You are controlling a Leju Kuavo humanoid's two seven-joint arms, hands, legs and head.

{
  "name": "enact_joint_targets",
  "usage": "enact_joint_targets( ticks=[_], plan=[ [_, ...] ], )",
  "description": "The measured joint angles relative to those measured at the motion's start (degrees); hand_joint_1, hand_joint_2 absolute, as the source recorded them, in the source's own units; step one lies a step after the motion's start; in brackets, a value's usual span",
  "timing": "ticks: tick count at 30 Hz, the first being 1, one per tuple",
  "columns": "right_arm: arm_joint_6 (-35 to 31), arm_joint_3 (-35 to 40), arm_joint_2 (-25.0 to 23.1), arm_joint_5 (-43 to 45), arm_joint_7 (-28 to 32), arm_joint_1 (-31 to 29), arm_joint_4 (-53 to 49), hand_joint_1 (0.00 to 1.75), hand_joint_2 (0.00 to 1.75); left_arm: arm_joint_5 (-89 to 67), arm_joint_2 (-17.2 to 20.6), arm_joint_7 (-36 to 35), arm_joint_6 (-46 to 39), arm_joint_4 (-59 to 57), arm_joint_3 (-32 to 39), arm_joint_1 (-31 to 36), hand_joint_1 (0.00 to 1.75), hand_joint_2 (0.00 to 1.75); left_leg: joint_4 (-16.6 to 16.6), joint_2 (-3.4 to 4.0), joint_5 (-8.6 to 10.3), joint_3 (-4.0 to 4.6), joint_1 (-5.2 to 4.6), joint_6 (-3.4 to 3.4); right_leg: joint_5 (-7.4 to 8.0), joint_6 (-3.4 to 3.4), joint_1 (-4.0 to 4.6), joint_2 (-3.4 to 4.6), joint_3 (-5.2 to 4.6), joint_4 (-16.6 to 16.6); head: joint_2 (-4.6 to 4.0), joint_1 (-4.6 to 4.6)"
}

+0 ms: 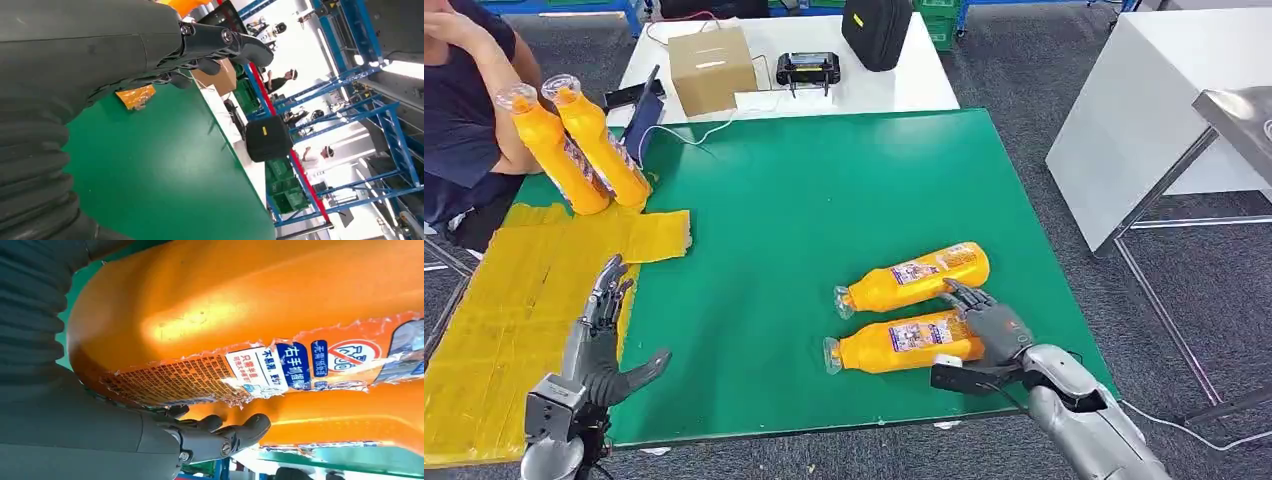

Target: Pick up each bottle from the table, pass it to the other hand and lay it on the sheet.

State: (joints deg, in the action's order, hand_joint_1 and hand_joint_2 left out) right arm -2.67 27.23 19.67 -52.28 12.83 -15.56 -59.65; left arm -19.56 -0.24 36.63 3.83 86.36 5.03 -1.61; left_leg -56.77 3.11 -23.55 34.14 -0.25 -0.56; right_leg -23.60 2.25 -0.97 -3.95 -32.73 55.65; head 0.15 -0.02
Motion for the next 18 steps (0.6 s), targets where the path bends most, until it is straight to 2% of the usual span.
enact_joint_targets(
  ticks=[15,18],
  plan=[
    [3.3,2.9,0.4,2.7,1.7,-4.2,5.0,0.00,1.75,1.0,0.0,-0.7,1.0,0.0,0.3,1.0,0.00,1.75,0.0,0.04,-0.16,-0.43,0.00,-0.03,-0.08,0.02,-0.03,0.05,-0.16,-0.1,0.00,0.00],
    [1.1,2.8,0.4,4.1,2.3,-3.1,3.8,0.00,1.75,1.1,0.0,-0.8,0.9,0.0,0.6,0.8,0.00,1.75,0.0,0.00,0.03,-0.37,0.00,-0.05,0.04,0.03,-0.02,0.04,0.42,0.0,0.00,0.00]
  ],
)
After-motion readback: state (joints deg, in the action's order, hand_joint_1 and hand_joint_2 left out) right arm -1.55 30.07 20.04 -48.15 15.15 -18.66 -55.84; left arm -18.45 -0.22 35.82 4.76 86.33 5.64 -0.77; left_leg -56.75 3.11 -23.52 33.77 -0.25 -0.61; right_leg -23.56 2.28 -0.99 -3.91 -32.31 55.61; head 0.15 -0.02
